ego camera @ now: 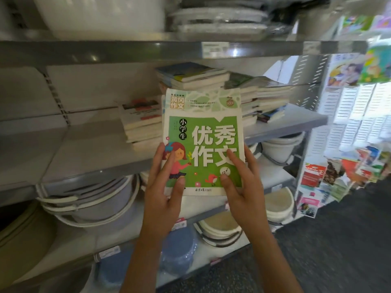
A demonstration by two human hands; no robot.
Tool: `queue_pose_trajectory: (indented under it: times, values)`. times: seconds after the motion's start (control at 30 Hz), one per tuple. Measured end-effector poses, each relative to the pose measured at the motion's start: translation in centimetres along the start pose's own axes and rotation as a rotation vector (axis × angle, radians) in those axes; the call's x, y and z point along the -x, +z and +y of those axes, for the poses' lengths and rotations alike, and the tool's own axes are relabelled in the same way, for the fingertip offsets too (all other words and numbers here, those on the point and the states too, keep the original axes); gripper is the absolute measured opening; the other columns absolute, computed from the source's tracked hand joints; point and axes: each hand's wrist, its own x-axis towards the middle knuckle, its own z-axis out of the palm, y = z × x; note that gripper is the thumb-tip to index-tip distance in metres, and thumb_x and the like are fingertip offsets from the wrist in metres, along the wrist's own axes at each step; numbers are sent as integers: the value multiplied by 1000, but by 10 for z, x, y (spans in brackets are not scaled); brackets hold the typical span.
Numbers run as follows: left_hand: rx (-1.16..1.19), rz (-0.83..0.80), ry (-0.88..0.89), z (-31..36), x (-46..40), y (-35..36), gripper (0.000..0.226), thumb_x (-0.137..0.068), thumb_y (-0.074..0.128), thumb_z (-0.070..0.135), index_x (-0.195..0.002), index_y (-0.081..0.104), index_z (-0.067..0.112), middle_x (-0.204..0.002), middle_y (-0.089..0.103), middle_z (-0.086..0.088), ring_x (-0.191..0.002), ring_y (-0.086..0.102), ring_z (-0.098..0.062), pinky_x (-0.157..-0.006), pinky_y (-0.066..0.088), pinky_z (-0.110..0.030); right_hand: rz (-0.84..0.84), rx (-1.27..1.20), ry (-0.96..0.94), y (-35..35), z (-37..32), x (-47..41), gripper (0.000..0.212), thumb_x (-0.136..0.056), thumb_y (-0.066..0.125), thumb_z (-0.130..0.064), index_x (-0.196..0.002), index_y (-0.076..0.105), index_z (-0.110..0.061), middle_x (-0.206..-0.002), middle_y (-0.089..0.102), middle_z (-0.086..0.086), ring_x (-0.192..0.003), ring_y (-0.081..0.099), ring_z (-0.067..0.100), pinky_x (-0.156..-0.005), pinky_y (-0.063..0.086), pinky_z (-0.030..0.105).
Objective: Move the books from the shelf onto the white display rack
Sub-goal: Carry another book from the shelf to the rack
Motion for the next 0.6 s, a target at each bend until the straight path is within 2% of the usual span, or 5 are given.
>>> queue_pose_trajectory:
  times: [0.1, 0.23, 0.37, 0.5, 0.6]
  values:
    - [26, -41, 37, 30, 10, 49, 51, -96, 50, 21, -145, 40, 9, -161, 23, -4, -147, 24, -1, -110, 35, -14, 46, 12, 24, -56, 4, 11, 45, -94, 56, -22, -137, 48, -35, -156, 25, -11, -142, 33, 4, -97, 54, 33]
    - [75, -91, 14, 57, 31, 119, 52, -97, 52, 25, -147, 41, 13, -163, 23, 4, -148, 26, -7, -111, 38, -21, 100, 89, 66, -133, 16, 29, 45, -96, 55, -24, -140, 49, -29, -158, 23, -12, -144, 31, 3, -97, 55, 44]
    - [164, -148, -2, 89, 49, 188, 51, -99, 55, 17, -147, 41, 11, -162, 22, 7, -146, 30, -3, -105, 43, -18, 150, 104, 98, -207, 27, 46, 44, -97, 54, -25, -141, 50, -28, -159, 22, -15, -145, 29, 5, -98, 54, 44]
    - [240, -233, 3, 114, 63, 251, 52, -99, 53, 20, -148, 41, 9, -163, 22, 6, -146, 31, -8, -104, 44, -18, 213, 147, 148, -275, 33, 64, 40, -98, 54, -30, -138, 49, -37, -158, 20, -20, -145, 26, 2, -98, 54, 35]
    - [227, -295, 34, 129, 67, 294, 54, -98, 51, 26, -149, 41, 7, -164, 21, 4, -149, 27, -14, -110, 42, -27, 272, 150, 177, -317, 35, 72, 43, -95, 53, -26, -135, 49, -37, -158, 21, -17, -141, 33, -1, -89, 55, 22]
